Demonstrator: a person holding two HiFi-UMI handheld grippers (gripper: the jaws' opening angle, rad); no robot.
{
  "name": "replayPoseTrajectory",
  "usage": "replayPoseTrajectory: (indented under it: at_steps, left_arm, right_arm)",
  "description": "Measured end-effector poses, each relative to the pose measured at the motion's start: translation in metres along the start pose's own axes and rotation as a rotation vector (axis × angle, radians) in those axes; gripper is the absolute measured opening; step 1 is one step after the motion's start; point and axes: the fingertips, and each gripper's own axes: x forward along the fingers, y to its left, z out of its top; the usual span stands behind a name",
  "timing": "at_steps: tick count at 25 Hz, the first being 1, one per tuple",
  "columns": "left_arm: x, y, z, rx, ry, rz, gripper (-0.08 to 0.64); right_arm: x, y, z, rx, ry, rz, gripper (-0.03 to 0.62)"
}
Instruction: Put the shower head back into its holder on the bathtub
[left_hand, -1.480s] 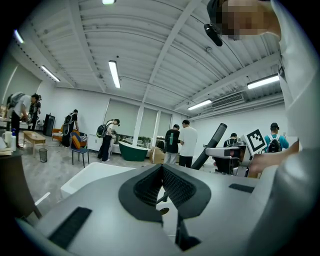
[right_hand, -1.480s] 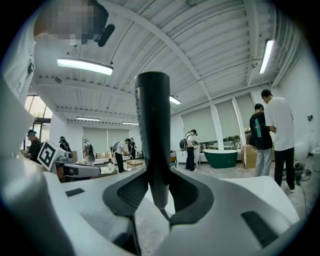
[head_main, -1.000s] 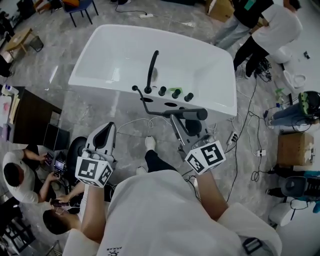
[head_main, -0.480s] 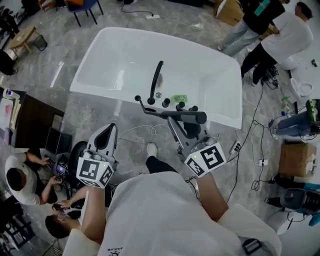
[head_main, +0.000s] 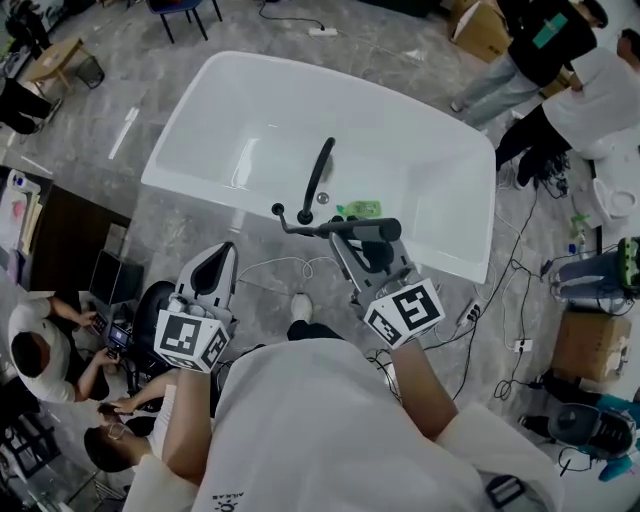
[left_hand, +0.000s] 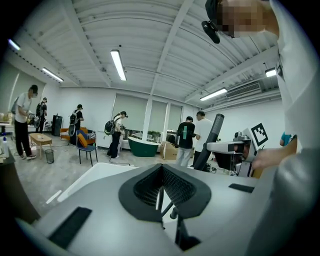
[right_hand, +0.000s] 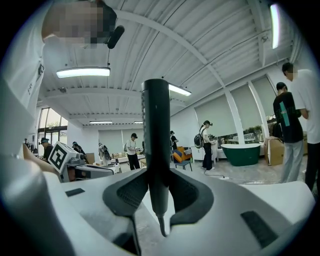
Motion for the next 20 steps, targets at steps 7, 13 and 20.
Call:
replayPoseTrajectory:
  at_steps: [7,13,20]
  left_arm:
    - [0.030,0.009,-0.001,-0.019,0.004,0.030,0.009]
    - [0.036,0.019,-0.007,-0.003,0.029,0.056,0.009]
    - [0.036,0.033,-0.017,-0.023,0.053,0.050,0.009]
  right_arm:
    - [0.031,-0.023,-0.006,-0.001,0.027,0.054,0.140]
    - [0.049,-0.026,-0.009,0.002,0.041,0.083,0.140]
    - [0.062,-0.021,-0.020,0.017,0.074,0.084,0.140]
